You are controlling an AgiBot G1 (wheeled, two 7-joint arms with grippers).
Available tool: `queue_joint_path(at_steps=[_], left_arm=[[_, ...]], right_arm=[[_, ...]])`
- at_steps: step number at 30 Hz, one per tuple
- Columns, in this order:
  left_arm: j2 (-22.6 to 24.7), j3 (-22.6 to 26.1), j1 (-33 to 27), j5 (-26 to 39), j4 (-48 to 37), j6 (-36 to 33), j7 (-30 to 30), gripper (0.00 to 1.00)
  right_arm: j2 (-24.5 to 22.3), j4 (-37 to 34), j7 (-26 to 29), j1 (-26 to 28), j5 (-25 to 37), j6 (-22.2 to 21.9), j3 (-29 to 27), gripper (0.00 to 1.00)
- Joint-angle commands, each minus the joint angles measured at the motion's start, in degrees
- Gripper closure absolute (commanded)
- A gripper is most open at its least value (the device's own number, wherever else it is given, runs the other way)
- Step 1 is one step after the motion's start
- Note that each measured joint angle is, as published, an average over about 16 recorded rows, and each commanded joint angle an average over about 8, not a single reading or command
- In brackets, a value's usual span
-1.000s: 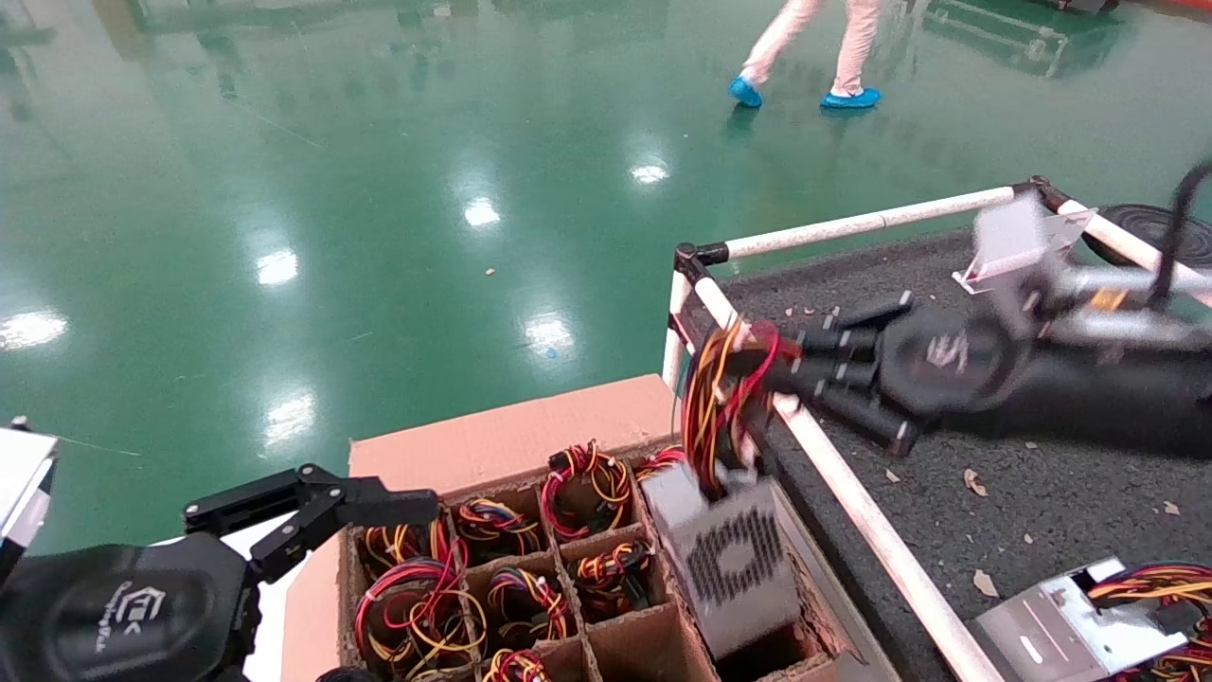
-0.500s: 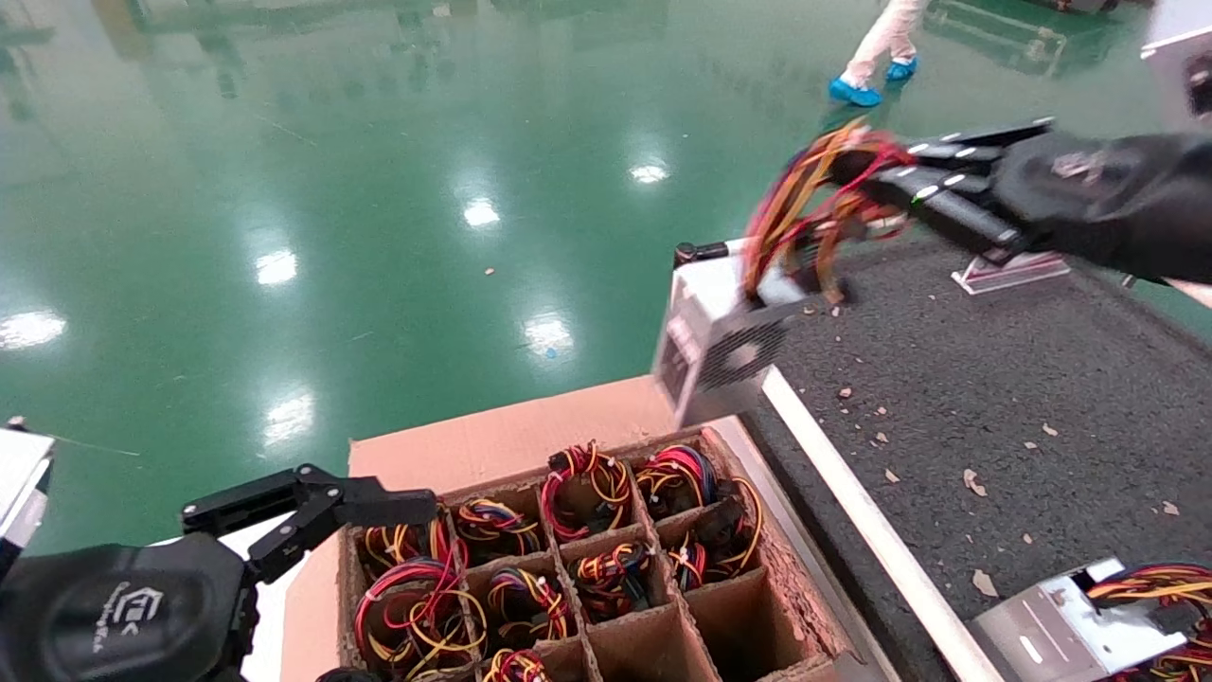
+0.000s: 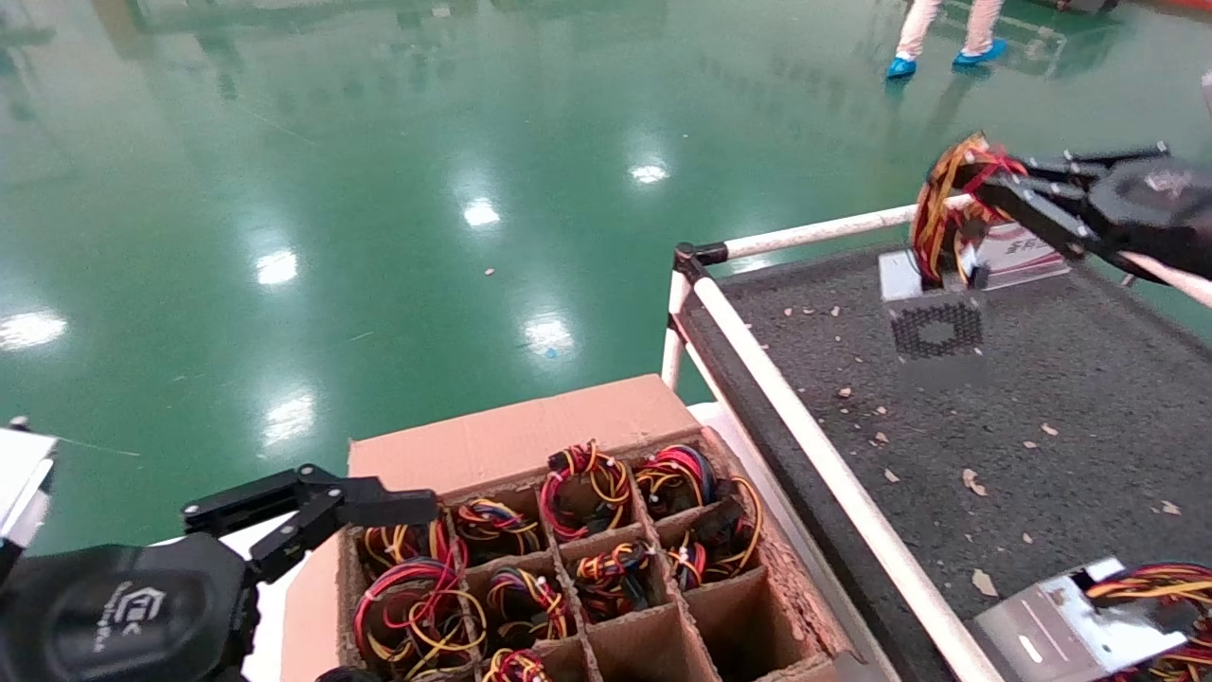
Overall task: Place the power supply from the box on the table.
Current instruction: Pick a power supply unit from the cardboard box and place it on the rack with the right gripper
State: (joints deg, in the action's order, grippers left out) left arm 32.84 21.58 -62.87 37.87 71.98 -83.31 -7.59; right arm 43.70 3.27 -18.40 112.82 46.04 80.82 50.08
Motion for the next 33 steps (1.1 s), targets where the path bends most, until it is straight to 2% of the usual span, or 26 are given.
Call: queue_joint_path(at_steps=[1,15,33], left_arm=[[0.0,0.0,0.0,0.0,0.0,0.0,0.0,0.0],[0.0,0.0,0.0,0.0,0.0,0.0,0.0,0.0],[0.0,0.0,0.0,0.0,0.0,0.0,0.0,0.0]], right_arm=[[-0.1,-1.1,-0.4,-0.6,0.0,-0.1,0.0,1.0],[-0.4,-3.3,-2.3,-3.7,-1.2,-0.3,-0.8,1.0],[-5.6,-1.8,-2.5,-4.9,-0.9,8.8,-0.6,1.0]])
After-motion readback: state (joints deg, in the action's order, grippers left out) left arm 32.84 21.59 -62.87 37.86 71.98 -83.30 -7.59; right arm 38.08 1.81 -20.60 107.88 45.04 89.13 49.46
